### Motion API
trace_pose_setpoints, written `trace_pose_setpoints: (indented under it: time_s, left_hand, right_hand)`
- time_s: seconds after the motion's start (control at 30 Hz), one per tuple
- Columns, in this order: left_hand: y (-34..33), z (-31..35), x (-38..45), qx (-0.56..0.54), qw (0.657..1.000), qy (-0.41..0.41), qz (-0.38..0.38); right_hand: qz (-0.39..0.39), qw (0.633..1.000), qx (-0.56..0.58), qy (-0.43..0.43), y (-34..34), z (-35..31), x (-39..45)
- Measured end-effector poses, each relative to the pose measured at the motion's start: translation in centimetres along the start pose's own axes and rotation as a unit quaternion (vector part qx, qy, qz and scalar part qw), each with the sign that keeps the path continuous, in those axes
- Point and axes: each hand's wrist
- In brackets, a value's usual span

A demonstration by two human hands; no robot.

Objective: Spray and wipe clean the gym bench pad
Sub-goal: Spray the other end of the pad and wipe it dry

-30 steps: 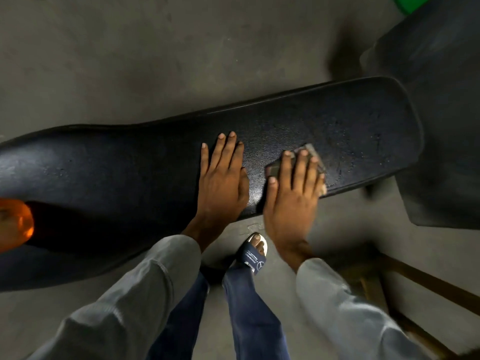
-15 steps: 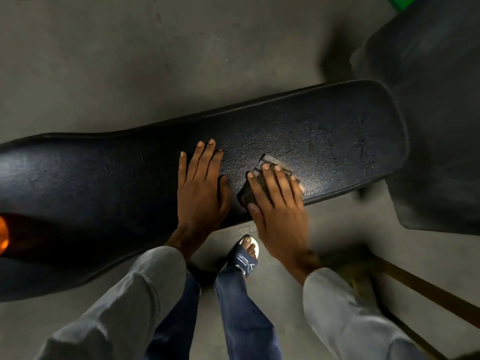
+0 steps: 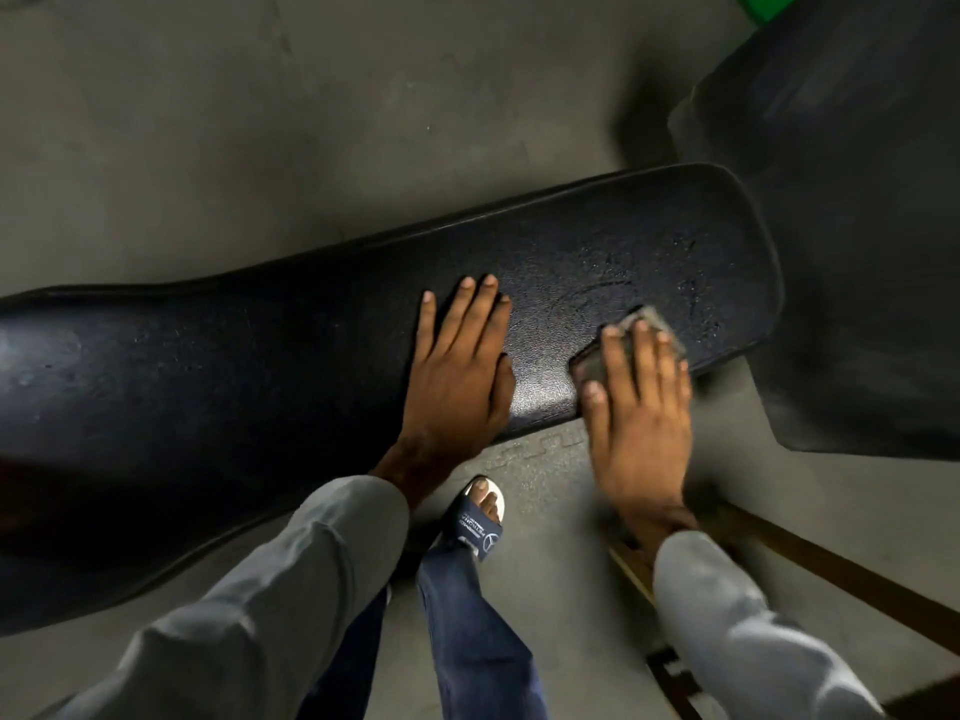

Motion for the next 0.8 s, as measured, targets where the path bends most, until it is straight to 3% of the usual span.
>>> trace_pose_setpoints:
  time_s: [0.13, 0.23, 0.3, 0.37, 0.53, 0.63, 0.7, 0.8]
  left_hand:
    - [-1.2, 1.0, 1.3, 0.022, 0.999, -0.035, -0.021]
    - [-1.5, 1.8, 2.5, 0.02, 0.999, -0.043, -0.006]
    - [-1.5, 2.6, 3.3, 0.019, 0.999, -0.043, -0.002]
    - [-1.8, 3.1, 3.9, 0.024, 0.999, -0.045, -0.009]
    - [-3.1, 2.9, 3.9, 0.039, 0.998, -0.042, -0.016]
    - [-3.1, 3.0, 4.0, 0.044, 0.998, -0.038, -0.013]
    - [-3.0, 3.2, 4.1, 0.045, 0.998, -0.033, -0.015]
    - [-2.3, 3.3, 4.6, 0.036, 0.999, -0.037, -0.001]
  right_hand:
    - [0.042, 0.994, 0.006, -0.102, 0.8, 2.2, 6.6]
    - [0.016, 0.999, 0.002, -0.043, 1.2, 0.0, 7.8]
    - [-0.015, 0.999, 0.009, 0.029, 1.2, -0.3, 5.2]
    - [-0.025, 0.999, 0.011, 0.043, 1.4, 1.2, 2.8]
    - [0.06, 0.991, 0.001, -0.118, 1.2, 7.7, 6.4]
    - [0.054, 0.986, 0.001, -0.16, 1.5, 8.6, 10.8]
    - [0.03, 0.992, 0.001, -0.125, 1.8, 7.1, 11.5]
    - [-0.014, 1.0, 0.007, -0.008, 2.1, 5.6, 8.4]
Point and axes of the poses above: each hand's wrist, its own x-axis towards the middle knuckle, its own y-axis out of the back of the hand, z = x × y, and after that the axes turned 9 degrees about y, right-handed
